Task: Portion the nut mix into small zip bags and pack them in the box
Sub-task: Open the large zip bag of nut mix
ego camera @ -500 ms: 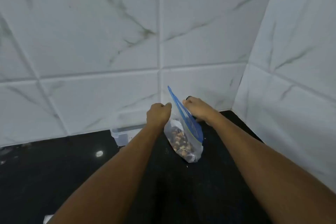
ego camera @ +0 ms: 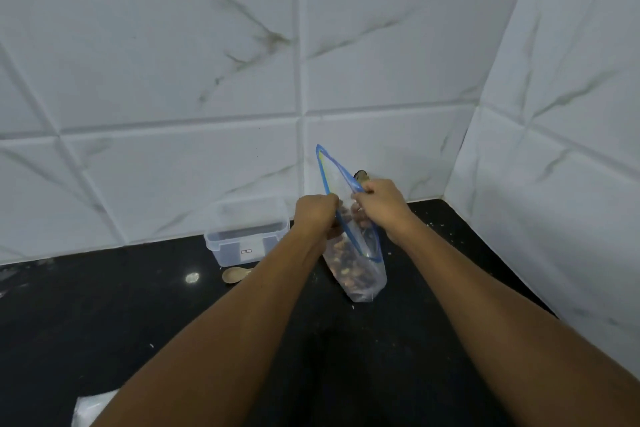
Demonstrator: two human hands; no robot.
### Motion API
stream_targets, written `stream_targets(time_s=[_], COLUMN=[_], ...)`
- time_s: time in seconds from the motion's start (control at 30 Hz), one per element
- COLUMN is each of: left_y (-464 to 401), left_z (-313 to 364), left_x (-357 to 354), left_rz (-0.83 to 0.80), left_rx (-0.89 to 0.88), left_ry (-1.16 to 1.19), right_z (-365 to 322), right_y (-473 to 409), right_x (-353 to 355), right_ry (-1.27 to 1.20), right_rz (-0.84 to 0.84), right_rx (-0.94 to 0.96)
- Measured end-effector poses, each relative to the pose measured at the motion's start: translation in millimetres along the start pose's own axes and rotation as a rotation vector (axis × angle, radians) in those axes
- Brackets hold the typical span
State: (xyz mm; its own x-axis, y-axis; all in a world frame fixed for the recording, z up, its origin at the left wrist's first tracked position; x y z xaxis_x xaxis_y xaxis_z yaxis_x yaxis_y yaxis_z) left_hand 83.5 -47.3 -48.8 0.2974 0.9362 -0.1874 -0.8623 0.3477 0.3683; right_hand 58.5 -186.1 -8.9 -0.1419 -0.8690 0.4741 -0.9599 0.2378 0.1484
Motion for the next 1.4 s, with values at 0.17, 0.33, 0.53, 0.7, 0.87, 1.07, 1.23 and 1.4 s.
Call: stream_targets(time_s=[0.17, 0.33, 0.53, 0.7, 0.87, 1.07, 1.23, 1.4], left_y=[35.5, 84.1, 151.0, 185.7, 198.5, 202.1, 188.7, 177.6], left_z=[52.2, 79.4, 70.3, 39.0, -30.8, -51.7, -35.0, -49.5], left_x=[16.0, 46.6, 96.4, 129.3, 162.2, 162.3, 156.7, 170.0], left_rz=[0.071, 0.123, 0.226, 0.247, 0.262, 0.181, 0.24, 0.217], left_rx=[-0.17, -0.27, -0.377, -0.413, -0.252, -0.155, -0.172, -0.106], left_ry=[0.007, -0.119, -0.193, -0.217, -0.257, -0.201, -0.215, 0.146], right_z=[-44.4, -70.6, -76.0, -66.6, -23.6, -20.8, -48.9, -2.3], right_y=[14.4, 49.0, 93.8, 123.9, 153.6, 162.8, 146.1, 132.5], right_x=[18.8, 11.9, -22.5, -59.3, -103.6, -123.7, -133.9, -136.6], right_ry=[-0.164, -0.286, -0.363, -0.349, -0.209, -0.062, 0.093, -0.583], right_rz=[0.022, -0.042, -0.1, -0.128, -0.21, -0.285, -0.183, -0.214], right_rx=[0.047, 0.086, 0.127, 0.148, 0.058, 0.032, 0.181, -0.097])
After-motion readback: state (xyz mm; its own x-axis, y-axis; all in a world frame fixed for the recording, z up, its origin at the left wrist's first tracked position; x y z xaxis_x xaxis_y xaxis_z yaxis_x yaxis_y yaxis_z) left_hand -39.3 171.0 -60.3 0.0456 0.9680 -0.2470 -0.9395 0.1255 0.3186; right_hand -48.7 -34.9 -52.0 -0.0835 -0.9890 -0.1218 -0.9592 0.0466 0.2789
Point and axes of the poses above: each hand's wrist, its own y-axis away from the middle knuckle, its own x-axis out of the back of the hand, z = x × y, the point moved 10 cm from there along -y, towards the middle knuckle, and after that the axes turned 11 degrees about -z, right-handed, at the moved point
